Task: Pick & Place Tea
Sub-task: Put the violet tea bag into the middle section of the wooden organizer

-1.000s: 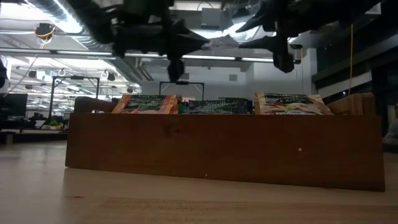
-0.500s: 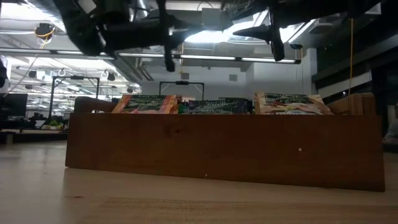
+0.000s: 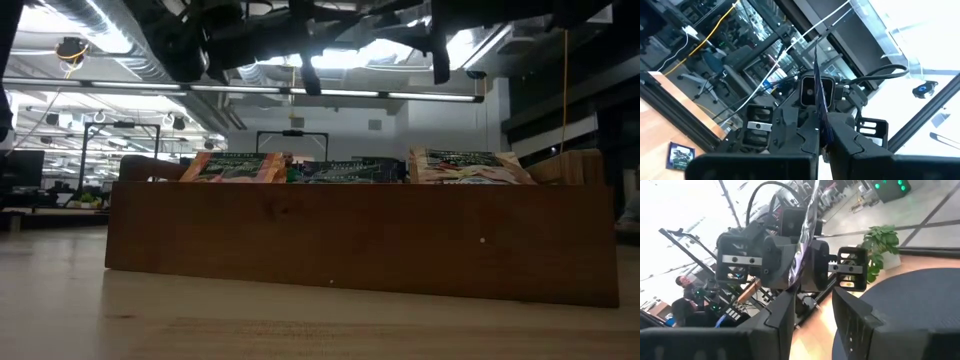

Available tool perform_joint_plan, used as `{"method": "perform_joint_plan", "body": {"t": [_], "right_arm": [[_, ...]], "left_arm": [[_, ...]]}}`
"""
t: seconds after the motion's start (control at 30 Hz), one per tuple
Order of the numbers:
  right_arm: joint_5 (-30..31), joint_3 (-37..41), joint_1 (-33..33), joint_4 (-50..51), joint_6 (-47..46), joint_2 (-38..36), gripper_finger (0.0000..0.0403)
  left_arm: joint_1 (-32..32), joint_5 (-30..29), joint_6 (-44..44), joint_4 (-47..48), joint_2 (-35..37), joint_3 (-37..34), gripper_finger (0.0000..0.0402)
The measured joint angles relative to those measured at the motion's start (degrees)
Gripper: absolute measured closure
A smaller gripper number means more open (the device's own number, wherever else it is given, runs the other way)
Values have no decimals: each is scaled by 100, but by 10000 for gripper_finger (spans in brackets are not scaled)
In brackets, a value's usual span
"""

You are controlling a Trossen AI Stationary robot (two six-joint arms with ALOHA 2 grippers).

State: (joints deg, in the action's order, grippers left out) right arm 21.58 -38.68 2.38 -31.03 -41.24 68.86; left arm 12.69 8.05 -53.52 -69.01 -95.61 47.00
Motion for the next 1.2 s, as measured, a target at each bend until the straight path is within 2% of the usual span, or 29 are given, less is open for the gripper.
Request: {"method": "perform_joint_plan", "body": {"t": [0.33, 0.5, 1.03, 1.2], "right_arm": [[-4, 0, -3, -49, -28, 0, 270], [-239, 0, 4, -65, -26, 0, 269], [42, 0, 2, -161, 43, 0, 270], [40, 0, 2, -229, 131, 0, 301]], "left_arm": [[18, -256, 166, 17, 0, 0, 390], [111, -336, 128, 52, -2, 0, 390], [0, -138, -35, 27, -2, 0, 390], [0, -153, -33, 66, -2, 0, 389]]}}
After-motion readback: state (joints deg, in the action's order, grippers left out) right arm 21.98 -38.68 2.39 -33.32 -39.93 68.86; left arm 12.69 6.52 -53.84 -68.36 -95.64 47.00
